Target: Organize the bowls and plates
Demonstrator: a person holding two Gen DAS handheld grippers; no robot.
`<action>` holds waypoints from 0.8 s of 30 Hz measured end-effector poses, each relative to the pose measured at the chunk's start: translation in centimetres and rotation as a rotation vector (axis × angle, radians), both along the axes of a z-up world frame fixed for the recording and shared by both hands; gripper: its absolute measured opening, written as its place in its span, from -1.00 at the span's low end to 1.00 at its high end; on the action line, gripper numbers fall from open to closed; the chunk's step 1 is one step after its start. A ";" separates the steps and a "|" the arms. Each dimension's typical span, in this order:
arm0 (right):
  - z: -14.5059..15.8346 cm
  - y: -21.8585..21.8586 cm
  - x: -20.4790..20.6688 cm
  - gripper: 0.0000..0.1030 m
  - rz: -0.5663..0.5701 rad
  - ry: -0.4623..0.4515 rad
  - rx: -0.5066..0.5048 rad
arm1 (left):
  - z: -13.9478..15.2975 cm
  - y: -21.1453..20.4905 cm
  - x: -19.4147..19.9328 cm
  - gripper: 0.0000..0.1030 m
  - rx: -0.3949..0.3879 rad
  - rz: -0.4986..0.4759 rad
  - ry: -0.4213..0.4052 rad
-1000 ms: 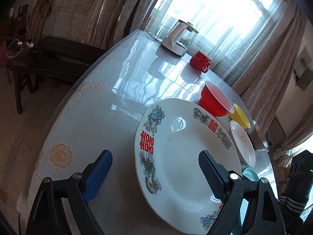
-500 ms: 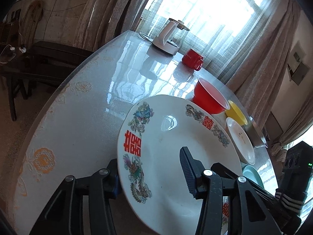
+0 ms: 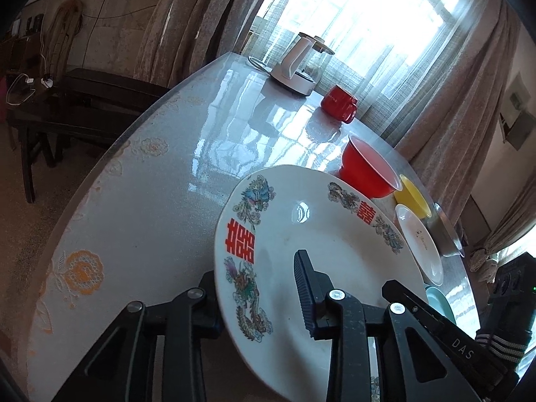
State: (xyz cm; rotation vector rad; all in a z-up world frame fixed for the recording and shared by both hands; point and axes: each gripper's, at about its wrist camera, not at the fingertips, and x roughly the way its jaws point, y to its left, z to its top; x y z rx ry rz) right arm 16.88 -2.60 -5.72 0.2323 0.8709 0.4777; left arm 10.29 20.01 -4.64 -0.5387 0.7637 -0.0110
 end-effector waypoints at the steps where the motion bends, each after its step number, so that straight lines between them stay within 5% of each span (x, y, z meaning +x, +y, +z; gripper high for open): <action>1: 0.3 0.2 -0.3 -0.59 0.010 -0.020 0.000 | 0.0 0.0 0.1 -0.38 -0.011 -0.013 -0.004; 24: 1.9 -0.4 -3.5 -0.52 0.017 -0.080 -0.012 | 1.4 -2.0 -0.6 -0.39 0.023 -0.125 -0.097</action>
